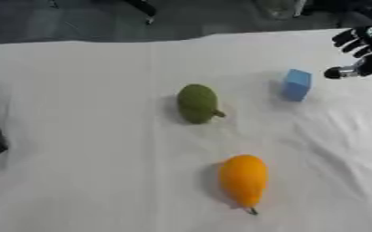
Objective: Pick up the objects with one hand, pass them to the other hand, and then place them into the box on the other side of the table.
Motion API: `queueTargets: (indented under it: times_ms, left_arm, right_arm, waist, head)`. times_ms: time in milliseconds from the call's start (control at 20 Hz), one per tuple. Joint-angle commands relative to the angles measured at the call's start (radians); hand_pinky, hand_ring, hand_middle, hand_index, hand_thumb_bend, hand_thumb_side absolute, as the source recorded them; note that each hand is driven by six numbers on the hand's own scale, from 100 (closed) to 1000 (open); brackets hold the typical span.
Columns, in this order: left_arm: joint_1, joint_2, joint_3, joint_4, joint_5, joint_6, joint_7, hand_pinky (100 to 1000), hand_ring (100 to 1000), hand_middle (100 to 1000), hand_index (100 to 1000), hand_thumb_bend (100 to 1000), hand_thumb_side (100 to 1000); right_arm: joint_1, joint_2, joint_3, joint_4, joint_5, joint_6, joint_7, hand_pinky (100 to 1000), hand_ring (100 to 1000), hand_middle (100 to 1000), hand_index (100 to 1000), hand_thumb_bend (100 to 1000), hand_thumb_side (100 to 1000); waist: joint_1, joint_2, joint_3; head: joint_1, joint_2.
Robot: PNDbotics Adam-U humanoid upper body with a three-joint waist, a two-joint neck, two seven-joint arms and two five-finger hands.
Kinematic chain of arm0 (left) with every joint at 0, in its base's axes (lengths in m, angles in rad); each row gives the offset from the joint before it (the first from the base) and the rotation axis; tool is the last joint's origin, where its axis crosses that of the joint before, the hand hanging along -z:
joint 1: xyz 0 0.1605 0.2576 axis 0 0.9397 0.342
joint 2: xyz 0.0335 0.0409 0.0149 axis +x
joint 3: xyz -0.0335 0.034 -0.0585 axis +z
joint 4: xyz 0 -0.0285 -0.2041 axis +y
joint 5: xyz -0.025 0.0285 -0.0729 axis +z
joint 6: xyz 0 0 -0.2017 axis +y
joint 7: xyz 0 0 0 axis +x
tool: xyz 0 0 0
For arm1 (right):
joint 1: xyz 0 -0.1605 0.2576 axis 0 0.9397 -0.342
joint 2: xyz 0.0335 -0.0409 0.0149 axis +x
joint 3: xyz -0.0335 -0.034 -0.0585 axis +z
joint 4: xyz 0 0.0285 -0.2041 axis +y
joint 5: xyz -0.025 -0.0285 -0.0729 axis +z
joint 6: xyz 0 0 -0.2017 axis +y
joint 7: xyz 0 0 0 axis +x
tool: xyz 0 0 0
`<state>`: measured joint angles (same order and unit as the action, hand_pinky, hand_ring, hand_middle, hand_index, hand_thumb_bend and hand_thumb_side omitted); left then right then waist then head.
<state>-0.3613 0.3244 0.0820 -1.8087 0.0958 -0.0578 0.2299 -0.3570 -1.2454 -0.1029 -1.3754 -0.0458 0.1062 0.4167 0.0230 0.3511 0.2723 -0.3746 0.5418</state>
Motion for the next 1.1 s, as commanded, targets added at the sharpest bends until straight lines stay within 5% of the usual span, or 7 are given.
queueTargets:
  times_ms: [50, 1100]
  left_arm:
    - [-0.011, 0.021, 0.002, -0.021, 0.004, -0.001, -0.002, 818, 748, 827, 838, 586, 600]
    - [-0.019, 0.014, 0.000, -0.026, 0.009, -0.001, -0.005, 818, 747, 827, 838, 589, 600]
  right_arm:
    - [-0.017, -0.032, -0.008, -0.018, 0.002, -0.009, 0.009, 865, 899, 868, 915, 629, 310]
    - [-0.047, 0.002, 0.022, -0.021, 0.042, -0.003, 0.021, 861, 898, 867, 909, 634, 298]
  waist:
    - [0.003, 0.003, 0.003]
    - [0.001, 0.027, 0.037]
  head:
    - [-0.009, -0.016]
    - [-0.030, -0.045]
